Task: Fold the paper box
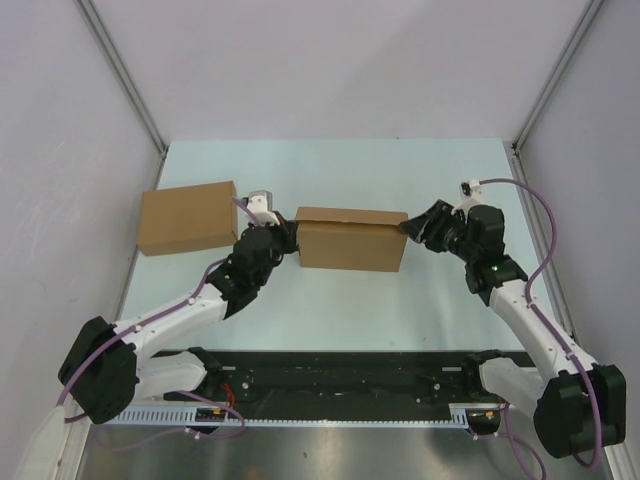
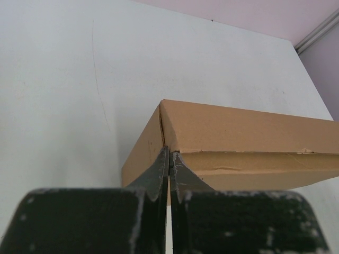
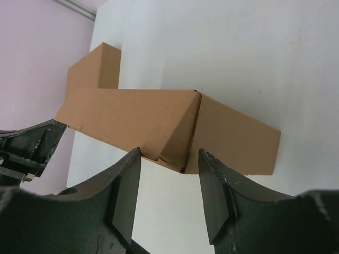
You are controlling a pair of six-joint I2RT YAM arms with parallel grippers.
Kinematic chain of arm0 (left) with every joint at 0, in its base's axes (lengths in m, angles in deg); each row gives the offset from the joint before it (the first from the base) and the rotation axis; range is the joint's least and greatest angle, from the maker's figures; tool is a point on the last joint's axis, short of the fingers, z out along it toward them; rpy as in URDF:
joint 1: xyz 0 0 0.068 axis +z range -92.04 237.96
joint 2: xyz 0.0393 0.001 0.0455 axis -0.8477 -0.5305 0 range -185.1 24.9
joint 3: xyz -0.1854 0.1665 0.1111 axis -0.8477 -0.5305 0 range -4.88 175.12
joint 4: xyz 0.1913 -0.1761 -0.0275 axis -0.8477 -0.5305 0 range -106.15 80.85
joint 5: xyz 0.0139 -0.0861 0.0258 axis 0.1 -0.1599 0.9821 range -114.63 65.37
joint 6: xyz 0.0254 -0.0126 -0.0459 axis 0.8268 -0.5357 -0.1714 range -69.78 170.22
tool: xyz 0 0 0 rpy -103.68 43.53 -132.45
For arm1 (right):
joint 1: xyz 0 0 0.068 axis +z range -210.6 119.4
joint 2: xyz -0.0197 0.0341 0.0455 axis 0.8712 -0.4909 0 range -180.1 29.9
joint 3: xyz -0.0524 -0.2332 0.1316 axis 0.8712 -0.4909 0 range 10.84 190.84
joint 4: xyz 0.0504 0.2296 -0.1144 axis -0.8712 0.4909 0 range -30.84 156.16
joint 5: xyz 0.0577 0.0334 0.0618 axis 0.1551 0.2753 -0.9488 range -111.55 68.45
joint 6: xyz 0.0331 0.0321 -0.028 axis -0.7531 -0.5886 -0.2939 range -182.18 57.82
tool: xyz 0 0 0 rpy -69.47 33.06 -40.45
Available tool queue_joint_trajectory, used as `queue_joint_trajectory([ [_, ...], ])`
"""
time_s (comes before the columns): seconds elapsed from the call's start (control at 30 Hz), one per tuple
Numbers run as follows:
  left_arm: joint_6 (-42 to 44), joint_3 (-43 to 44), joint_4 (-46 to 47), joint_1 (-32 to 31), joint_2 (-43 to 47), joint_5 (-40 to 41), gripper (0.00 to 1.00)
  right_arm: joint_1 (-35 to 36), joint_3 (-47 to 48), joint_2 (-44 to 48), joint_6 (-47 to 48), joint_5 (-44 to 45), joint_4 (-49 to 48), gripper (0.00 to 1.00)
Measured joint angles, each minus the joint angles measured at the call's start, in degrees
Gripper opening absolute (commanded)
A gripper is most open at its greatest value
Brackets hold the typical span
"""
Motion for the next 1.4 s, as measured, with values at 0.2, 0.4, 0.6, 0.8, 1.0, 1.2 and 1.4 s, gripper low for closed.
queue_joint_trajectory([
  [0.2, -0.02, 0.00, -0.02, -0.02, 0.00, -0.02, 0.03, -1.57, -2.45, -0.68, -1.53, -2.91, -5.03, 0.37],
  [0.4, -0.22, 0.22, -0.70, -0.02, 0.00, 0.24, 0.26, -3.10, -4.72, -0.92, -2.23, -5.11, -9.46, 0.36],
  [0.6, -0.55, 0.87, -3.80, 0.13, 0.33, 2.08, 0.52, -3.91, -5.38, -0.94, -2.97, -6.14, -10.62, 0.40],
  [0.8, -0.68, 0.92, -7.63, 0.22, 2.29, 2.80, 0.62, -4.09, -5.64, -0.87, -3.21, -5.99, -10.51, 0.41],
  [1.0, -0.39, 0.83, -12.07, 0.22, 6.12, 2.54, 0.65, -4.17, -5.64, -0.70, -3.19, -5.40, -10.16, 0.42],
  [1.2, 0.07, 0.13, -13.35, 0.22, 9.88, 2.19, 0.66, -4.28, -5.64, -0.42, -3.19, -4.52, -9.94, 0.43],
  [1.4, 0.00, -1.53, -13.53, 0.22, 14.88, 1.70, 0.69, -4.42, -5.64, -0.28, -3.19, -4.46, -9.70, 0.42],
])
